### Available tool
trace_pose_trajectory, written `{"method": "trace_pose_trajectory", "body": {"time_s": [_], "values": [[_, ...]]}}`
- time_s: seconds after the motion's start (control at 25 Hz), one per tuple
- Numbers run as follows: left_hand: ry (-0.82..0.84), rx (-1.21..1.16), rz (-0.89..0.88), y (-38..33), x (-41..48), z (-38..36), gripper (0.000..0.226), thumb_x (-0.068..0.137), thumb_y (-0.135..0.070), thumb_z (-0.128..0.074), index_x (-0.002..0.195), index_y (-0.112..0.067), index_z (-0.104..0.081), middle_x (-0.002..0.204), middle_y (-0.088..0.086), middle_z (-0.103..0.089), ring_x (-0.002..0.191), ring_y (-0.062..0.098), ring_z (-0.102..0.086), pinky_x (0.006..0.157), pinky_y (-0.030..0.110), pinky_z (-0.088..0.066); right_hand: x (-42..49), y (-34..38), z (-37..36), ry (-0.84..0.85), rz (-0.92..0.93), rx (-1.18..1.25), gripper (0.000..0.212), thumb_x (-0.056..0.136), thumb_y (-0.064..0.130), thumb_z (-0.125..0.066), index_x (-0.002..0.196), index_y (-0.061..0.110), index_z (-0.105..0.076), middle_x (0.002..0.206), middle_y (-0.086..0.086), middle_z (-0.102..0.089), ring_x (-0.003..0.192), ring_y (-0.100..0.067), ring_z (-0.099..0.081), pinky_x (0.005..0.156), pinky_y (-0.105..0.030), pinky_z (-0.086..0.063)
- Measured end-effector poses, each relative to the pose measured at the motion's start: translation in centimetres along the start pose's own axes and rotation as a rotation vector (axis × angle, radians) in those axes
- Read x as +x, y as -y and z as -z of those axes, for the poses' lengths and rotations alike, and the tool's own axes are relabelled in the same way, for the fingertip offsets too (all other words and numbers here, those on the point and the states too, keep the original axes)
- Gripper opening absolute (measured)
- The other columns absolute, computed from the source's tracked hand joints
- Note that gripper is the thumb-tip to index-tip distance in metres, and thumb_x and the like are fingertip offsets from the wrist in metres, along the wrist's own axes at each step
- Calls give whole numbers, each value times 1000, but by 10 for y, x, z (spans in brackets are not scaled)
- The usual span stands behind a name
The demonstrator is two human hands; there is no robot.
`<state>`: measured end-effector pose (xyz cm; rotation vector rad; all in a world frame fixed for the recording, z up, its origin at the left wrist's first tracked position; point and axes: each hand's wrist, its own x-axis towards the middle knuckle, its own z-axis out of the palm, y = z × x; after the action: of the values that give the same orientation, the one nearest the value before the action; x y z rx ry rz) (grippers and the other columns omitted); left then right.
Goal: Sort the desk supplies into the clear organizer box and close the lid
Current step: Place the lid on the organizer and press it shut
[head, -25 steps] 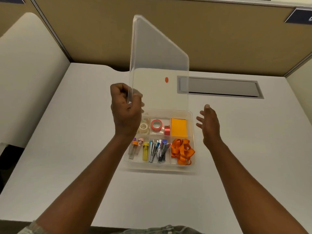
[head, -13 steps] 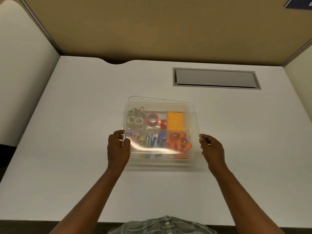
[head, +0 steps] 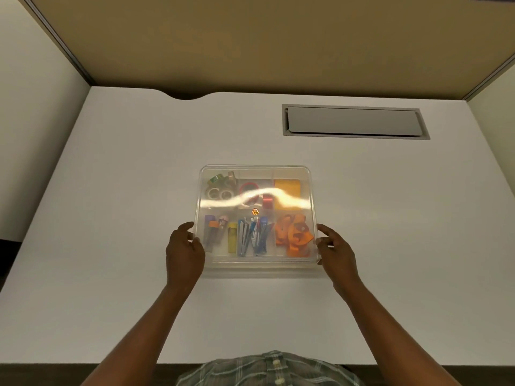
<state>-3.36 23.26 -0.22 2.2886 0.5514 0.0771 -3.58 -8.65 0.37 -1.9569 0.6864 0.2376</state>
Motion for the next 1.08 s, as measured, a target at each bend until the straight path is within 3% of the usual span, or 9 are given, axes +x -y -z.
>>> {"method": "trace_pose_trajectory", "body": {"time_s": [0.16,0.32,0.44,0.52,0.6,0.72,0.92,1.08], "values": [[67,36,81,2,13,2,30,95,-10,-55,124,-9,-62,97,8,-68,84,21,-60,79,30,-45,4,2,-3,3,13,-49,34,99,20,-54,129,32,-62,99,0,-68,85,-23,-68,79,-46,-61],[177,-31,284,-1,27,-1,29,93,-13,-50,120,-11,-61,97,7,-68,80,22,-61,72,35,-53,10,3,-2,32,24,-157,32,99,23,-52,130,25,-60,100,-1,-69,86,-26,-68,82,-48,-59],[221,-24,327,-7,32,-1,39,88,-15,-55,127,-12,-56,101,10,-67,80,24,-62,67,32,-50,12,6,-2,41,46,-231,37,98,22,-53,135,25,-55,106,-1,-69,94,-26,-68,85,-41,-57],[177,81,151,-9,34,-4,57,89,-22,-62,141,-9,-44,124,17,-59,106,31,-60,85,40,-51,12,9,-4,3,146,-330,49,97,22,-57,144,21,-47,124,-6,-64,109,-27,-65,91,-39,-53],[96,214,-102,-14,42,-11,70,91,-31,-62,150,-6,-33,145,21,-44,129,37,-47,103,49,-43,16,15,-9,-28,297,-445,61,96,29,-59,151,14,-38,142,-11,-53,127,-30,-54,102,-44,-49],[91,371,-359,-29,70,-24,77,95,-43,-53,155,-8,-21,162,19,-21,148,36,-24,117,48,-27,34,34,-23,-35,458,-600,70,97,42,-54,155,12,-29,159,-12,-34,144,-31,-36,114,-46,-38],[213,555,-500,-32,118,-43,89,94,-67,-28,157,-6,-11,165,16,-1,153,32,-2,123,49,-13,75,63,-49,39,526,-784,78,100,56,-35,160,13,-7,168,-8,-1,155,-30,-5,123,-49,-23],[228,475,-523,-12,123,-52,92,93,-70,-31,158,-13,0,166,8,8,153,28,-1,123,45,-13,85,50,-52,57,525,-749,82,97,64,-28,160,23,3,168,2,11,155,-26,2,122,-49,-25]]}}
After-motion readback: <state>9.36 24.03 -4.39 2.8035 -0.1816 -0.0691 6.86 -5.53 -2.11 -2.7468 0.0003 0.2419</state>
